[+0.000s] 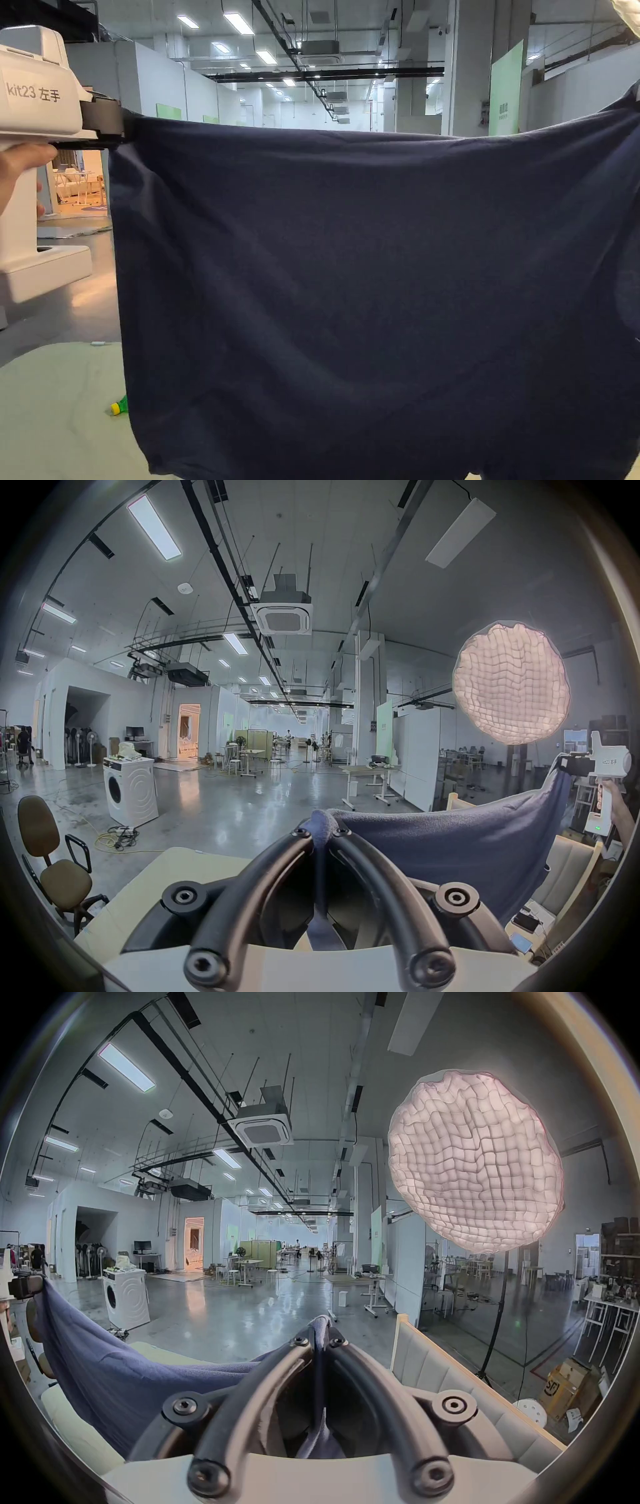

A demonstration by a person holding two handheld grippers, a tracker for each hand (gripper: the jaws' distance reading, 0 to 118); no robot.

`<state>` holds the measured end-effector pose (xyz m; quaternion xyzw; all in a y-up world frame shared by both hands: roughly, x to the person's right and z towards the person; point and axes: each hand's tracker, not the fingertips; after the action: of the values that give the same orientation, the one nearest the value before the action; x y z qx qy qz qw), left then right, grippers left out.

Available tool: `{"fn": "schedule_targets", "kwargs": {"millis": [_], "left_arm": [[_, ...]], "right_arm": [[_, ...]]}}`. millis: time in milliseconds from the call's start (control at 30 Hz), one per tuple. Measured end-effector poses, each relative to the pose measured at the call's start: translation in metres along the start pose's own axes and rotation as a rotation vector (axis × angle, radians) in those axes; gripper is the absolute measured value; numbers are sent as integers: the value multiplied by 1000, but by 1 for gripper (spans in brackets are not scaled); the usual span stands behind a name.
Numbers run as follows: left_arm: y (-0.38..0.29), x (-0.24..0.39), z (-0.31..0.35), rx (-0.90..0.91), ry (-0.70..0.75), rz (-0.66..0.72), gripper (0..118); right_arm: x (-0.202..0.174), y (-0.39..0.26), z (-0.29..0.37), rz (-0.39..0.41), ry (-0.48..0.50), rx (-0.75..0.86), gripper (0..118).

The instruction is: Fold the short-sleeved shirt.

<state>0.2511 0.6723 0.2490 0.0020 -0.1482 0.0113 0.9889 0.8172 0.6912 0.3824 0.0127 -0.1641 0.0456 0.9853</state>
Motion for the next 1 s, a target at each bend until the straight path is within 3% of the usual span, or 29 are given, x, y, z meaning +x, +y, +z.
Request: {"fn": "schedule_targets", "kwargs": {"millis": [200, 467, 1000], "left_arm": [[-15, 4, -23, -19, 16, -8, 5], [-41, -4, -78, -29, 66, -35, 5], [-71, -21, -179, -101, 125, -31, 5]], "right_arm": [[-2, -9, -23, 0, -19, -7, 4], [-10, -29, -103, 40, -48, -5, 4], [-57, -55, -209, 65, -115, -5, 4]]}}
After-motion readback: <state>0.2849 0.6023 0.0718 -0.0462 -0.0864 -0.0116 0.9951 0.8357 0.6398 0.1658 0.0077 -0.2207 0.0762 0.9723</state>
